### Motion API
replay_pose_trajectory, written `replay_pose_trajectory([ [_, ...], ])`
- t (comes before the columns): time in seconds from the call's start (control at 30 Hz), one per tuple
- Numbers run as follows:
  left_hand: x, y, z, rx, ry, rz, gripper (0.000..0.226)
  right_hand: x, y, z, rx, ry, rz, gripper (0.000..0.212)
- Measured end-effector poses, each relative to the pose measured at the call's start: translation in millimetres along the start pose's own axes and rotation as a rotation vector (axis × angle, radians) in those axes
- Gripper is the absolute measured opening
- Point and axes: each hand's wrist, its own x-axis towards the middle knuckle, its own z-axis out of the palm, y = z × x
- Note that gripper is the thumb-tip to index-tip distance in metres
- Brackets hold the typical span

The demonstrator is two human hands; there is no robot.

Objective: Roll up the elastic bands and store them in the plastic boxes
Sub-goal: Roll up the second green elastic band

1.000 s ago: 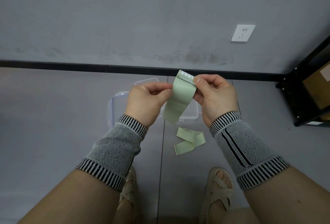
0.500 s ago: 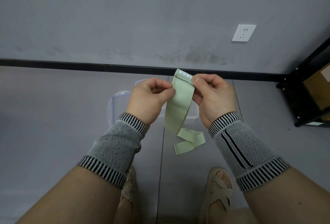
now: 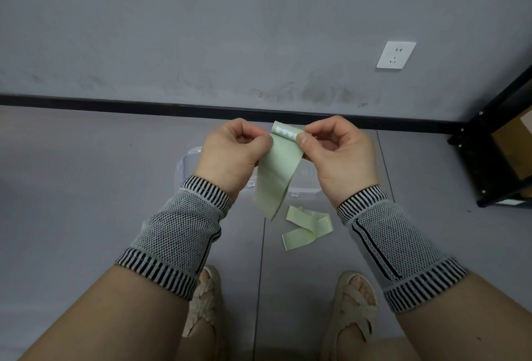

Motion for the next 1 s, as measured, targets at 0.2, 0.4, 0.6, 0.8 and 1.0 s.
replay_pose_trajectory([
  [0.2, 1.7, 0.0, -3.2, -0.018, 0.014, 0.029, 0.018, -2.9, 2.2, 4.5, -0.112, -0.080, -0.080, 0.026],
  [0.4, 2.5, -1.1, -5.0, -0.001, -0.016, 0.072, 0.023, -5.2, 7.4, 9.0, -0.192, -0.074, -0.214, 0.035],
  [0.6, 1.1, -2.1, -3.1, 0.068, -0.004, 0.134, 0.011, -7.6, 12.5, 8.8, -0.292, -0.075, -0.391, 0.018],
  [0.8, 1.8, 0.1, -9.6, 0.201, -0.045, 0.192, 0.018, -8.4, 7.2, 7.4, -0.071, -0.206, -0.029, 0.021],
  [1.0, -0.1, -2.9, -8.3, 0.280, -0.146, 0.230, 0.023, -4.1, 5.2, 2.6, -0.030, -0.357, 0.133, 0.015],
])
